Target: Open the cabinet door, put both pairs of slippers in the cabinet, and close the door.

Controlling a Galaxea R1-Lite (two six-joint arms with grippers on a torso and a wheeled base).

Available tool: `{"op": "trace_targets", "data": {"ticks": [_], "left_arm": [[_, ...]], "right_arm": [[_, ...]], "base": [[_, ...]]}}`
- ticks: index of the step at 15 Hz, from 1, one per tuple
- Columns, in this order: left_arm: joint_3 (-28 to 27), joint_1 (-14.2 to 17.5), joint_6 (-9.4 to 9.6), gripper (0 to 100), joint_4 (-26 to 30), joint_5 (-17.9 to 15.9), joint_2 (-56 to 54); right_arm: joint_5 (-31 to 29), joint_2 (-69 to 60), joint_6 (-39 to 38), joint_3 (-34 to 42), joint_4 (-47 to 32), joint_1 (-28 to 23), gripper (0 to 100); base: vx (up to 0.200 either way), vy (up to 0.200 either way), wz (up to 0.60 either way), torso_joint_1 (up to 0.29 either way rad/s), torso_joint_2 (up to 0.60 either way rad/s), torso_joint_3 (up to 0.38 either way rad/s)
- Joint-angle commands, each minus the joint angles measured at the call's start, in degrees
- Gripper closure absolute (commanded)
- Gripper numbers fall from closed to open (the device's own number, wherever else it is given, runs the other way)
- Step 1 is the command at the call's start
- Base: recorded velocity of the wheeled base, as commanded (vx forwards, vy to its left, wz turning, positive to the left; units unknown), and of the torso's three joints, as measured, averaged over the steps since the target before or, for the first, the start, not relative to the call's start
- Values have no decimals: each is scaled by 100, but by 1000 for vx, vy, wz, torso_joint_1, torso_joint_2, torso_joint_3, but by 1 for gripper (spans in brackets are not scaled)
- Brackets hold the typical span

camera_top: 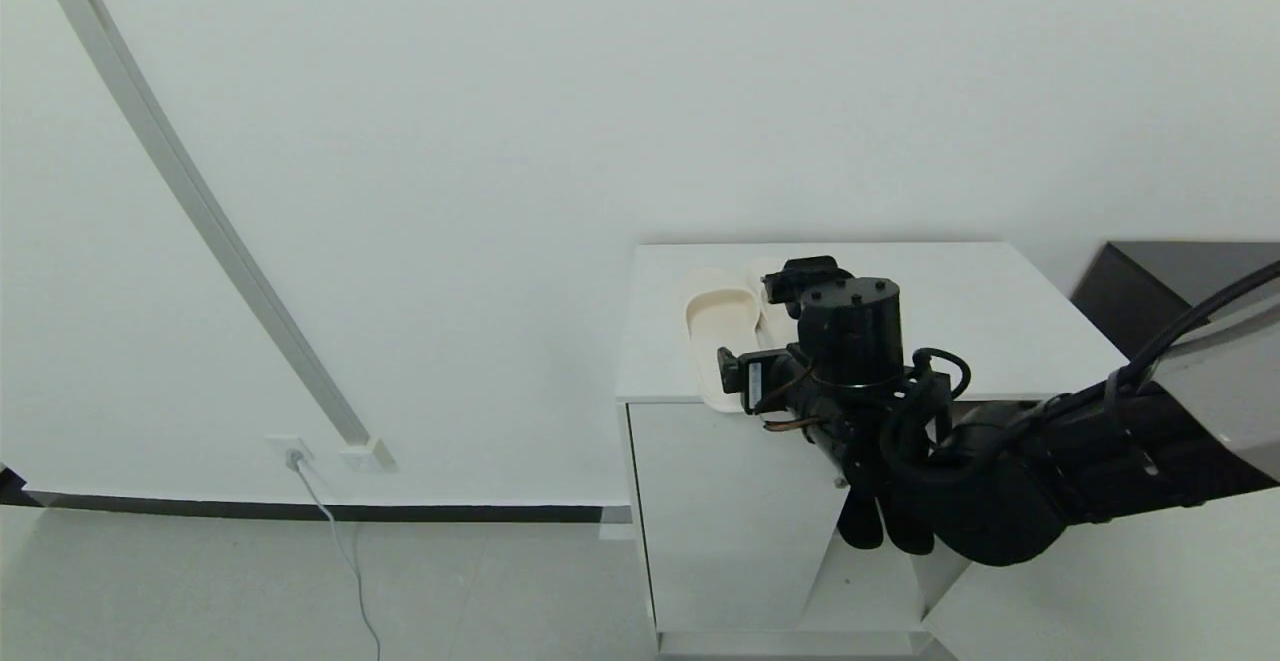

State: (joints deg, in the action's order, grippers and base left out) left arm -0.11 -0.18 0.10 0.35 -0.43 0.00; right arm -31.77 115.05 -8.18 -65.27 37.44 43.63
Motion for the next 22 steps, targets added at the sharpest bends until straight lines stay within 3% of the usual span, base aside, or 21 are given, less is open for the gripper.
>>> {"op": "trace_targets", "data": {"ticks": [1,3,11,16,22], "left_arm": [[2,1,8,100,0,-1,9],[2,1,17,100,0,-19,9],[2,1,25,100,0,-28,9],[-7,1,-1,100,0,-19,9],[-7,1,-1,100,0,-19,0]], "right_arm": [[-31,-194,-105,-223,-167,40,0],[-31,-229,-105,-109,-175,32,0],[-31,-185,-289,550,-70,40,0],[-31,369,-228,577,616,119,0],[-14,887,-202,49,809,-74,0]], "base": [[0,0,0,0,0,0],[0,0,0,0,0,0],[200,0,0,4,0,4],[0,0,0,0,0,0],[0,0,0,0,0,0]]}}
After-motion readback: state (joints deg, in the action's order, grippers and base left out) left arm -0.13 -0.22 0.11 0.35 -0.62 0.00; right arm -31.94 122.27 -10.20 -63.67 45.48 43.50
